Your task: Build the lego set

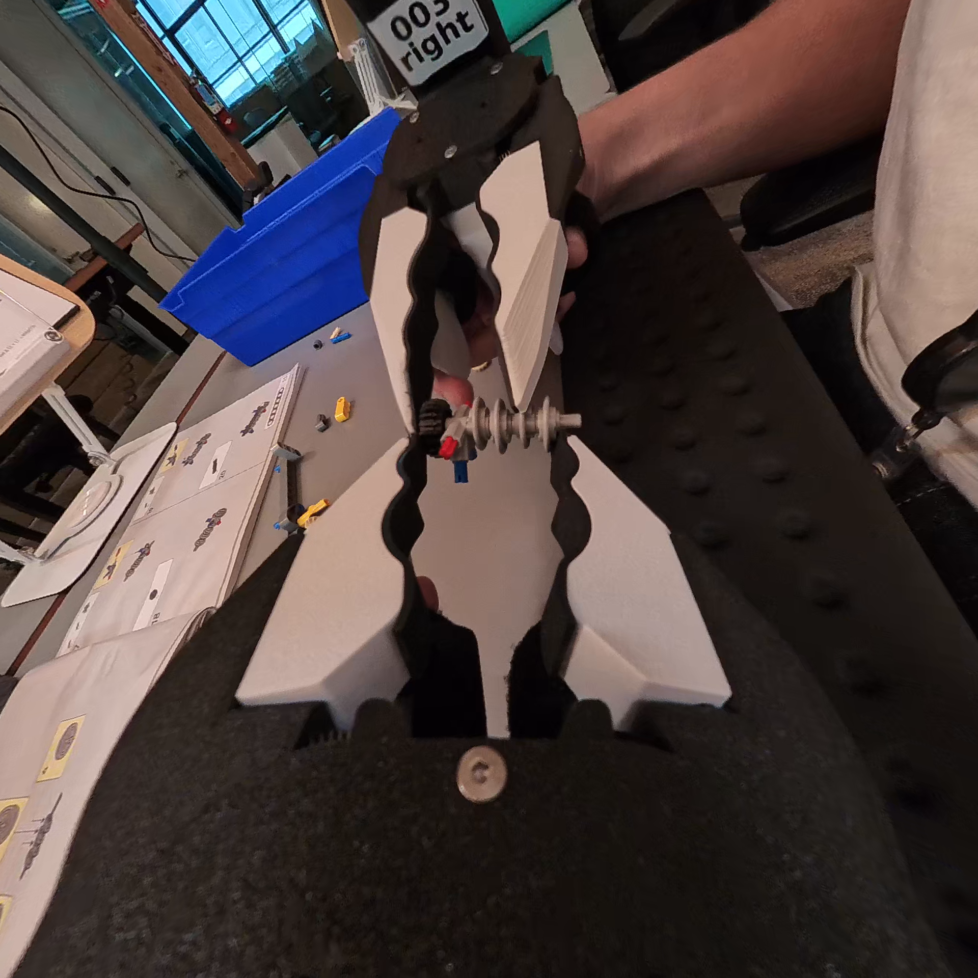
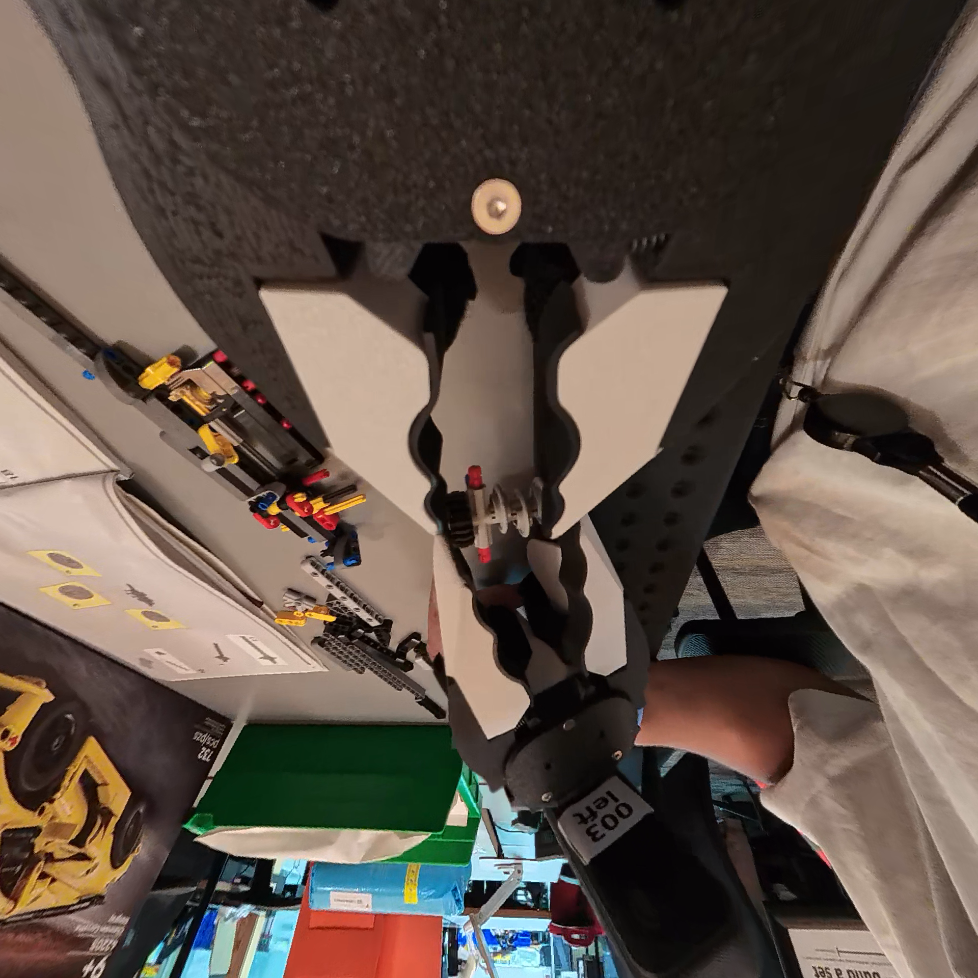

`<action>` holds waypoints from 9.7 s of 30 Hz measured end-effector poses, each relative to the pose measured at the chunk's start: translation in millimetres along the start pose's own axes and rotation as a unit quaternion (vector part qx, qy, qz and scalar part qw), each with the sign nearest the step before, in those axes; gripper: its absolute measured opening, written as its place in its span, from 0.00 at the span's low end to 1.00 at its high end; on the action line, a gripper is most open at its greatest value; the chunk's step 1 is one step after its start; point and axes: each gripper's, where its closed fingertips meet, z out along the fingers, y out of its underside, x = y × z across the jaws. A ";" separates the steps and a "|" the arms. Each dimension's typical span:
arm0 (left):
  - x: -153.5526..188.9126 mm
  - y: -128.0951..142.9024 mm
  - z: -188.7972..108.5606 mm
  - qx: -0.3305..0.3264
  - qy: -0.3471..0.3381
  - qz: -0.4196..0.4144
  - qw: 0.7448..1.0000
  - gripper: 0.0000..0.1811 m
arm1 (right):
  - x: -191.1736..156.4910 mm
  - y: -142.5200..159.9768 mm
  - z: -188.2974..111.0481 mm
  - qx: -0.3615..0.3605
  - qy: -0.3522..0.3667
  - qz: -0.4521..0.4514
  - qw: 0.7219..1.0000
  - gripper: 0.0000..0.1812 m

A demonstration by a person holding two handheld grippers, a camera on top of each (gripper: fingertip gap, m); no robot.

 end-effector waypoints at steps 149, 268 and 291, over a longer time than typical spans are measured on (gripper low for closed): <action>-77.2 68.1 -180.4 -0.064 -0.355 -0.483 0.798 0.20 | 165.7 38.1 -149.8 0.053 0.437 0.196 0.876 0.32; -189.4 74.4 2.3 -0.080 -0.229 -0.295 0.924 0.15 | 95.6 109.7 -126.4 -0.242 0.421 0.301 0.820 0.08; -190.8 65.3 -1.6 -0.072 -0.240 -0.282 0.926 0.15 | 28.7 43.8 -33.6 -0.195 0.206 0.203 0.937 0.02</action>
